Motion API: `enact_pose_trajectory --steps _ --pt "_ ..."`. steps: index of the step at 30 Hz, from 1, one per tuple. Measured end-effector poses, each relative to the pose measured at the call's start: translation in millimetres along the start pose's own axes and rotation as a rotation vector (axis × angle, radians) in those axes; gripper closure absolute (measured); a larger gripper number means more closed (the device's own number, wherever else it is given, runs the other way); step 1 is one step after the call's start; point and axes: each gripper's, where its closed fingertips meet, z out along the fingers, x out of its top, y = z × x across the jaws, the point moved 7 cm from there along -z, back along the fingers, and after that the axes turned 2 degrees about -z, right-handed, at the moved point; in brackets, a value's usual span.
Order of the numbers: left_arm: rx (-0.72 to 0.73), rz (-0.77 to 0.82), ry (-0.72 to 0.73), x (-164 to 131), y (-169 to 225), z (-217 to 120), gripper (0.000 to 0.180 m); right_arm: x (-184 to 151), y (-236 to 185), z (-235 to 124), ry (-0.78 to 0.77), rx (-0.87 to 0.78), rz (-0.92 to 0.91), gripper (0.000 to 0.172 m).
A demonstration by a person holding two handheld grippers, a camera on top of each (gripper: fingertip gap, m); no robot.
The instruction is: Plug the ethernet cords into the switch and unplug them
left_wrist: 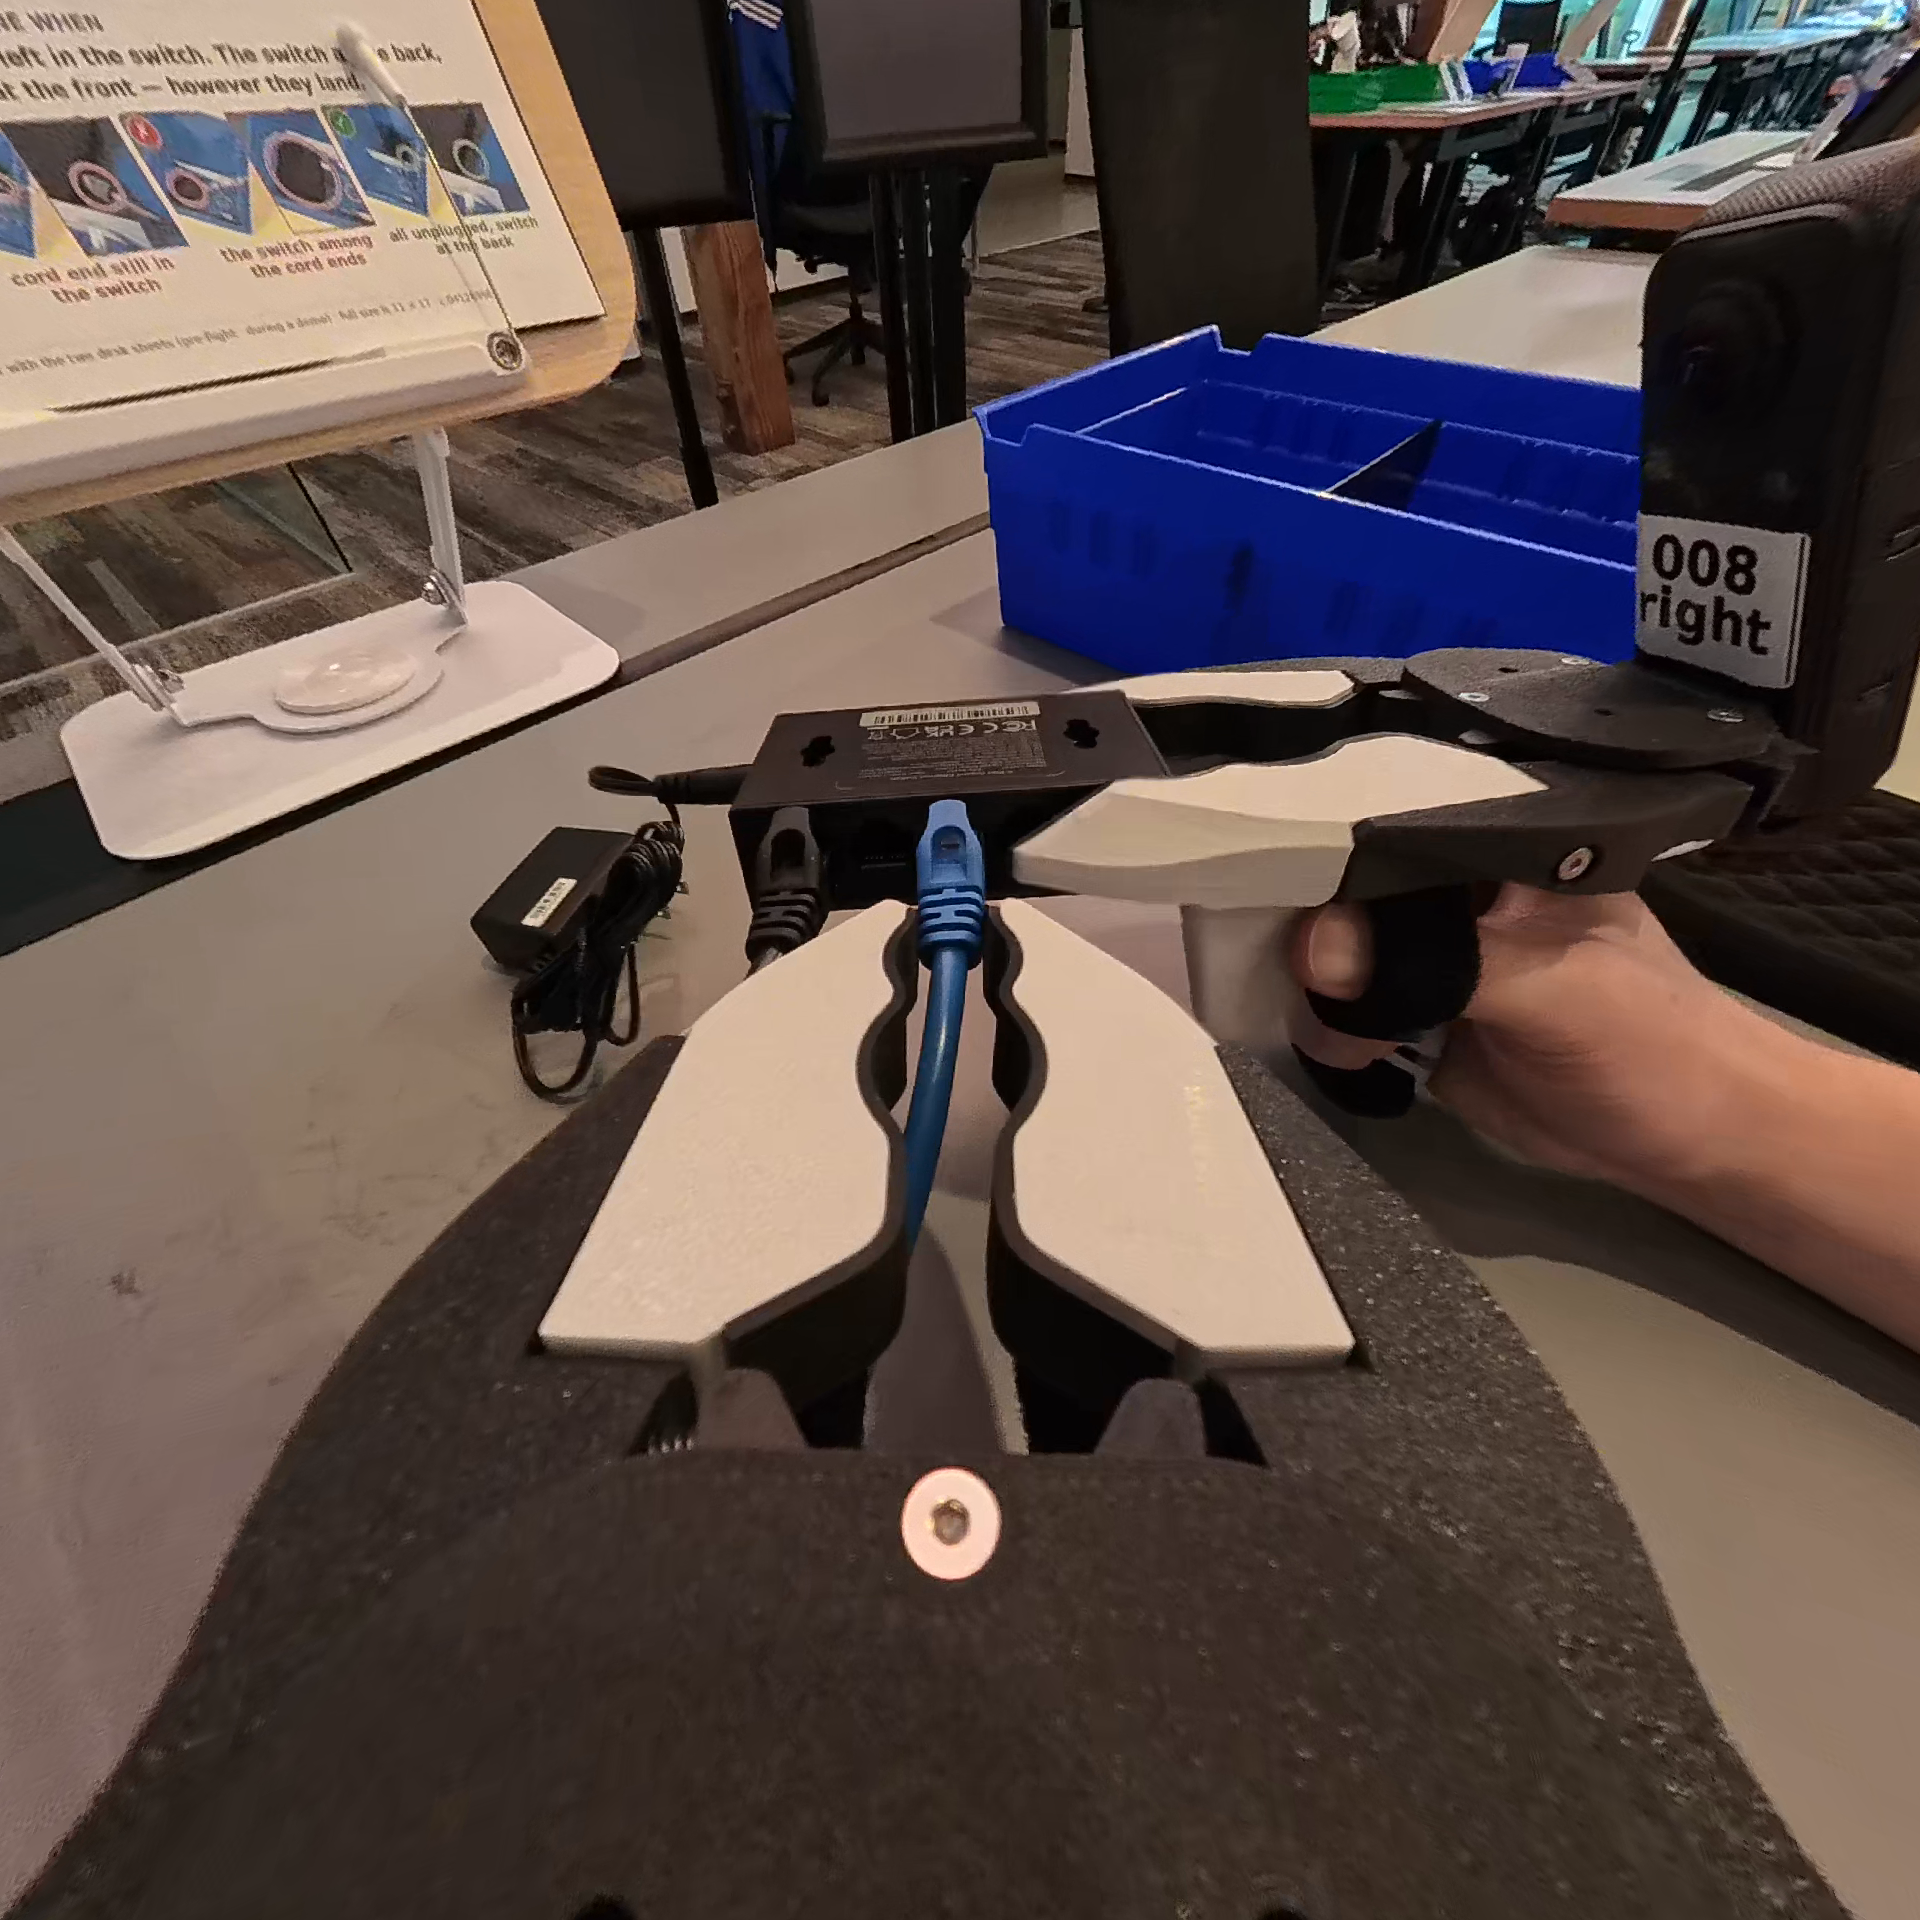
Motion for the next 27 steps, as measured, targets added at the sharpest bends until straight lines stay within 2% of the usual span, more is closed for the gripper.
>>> enact_pose_trajectory --steps 3,5,8,18,27 --pt "-0.012 0.001 0.006 1.3 -0.8 -1.2 0.170 4.7 -0.9 -3.4 0.060 0.042 0.060 0.109" --pt "-0.013 -0.015 -0.003 0.0 -2.1 0.0 0.170 2.8 0.1 -2.6 0.043 0.041 0.079 0.109" --pt "-0.002 -0.018 -0.002 -0.7 -3.6 0.3 0.169 5.0 -2.4 -2.2 0.004 0.003 0.016 0.109" --pt "-0.001 0.012 0.016 0.8 -0.3 -1.3 0.170 4.6 -1.2 -4.3 -0.003 0.035 0.007 0.109" --pt "0.036 0.073 0.005 1.7 2.0 -0.8 0.169 7.0 -3.7 -3.3 -0.019 -0.025 -0.058 0.109"
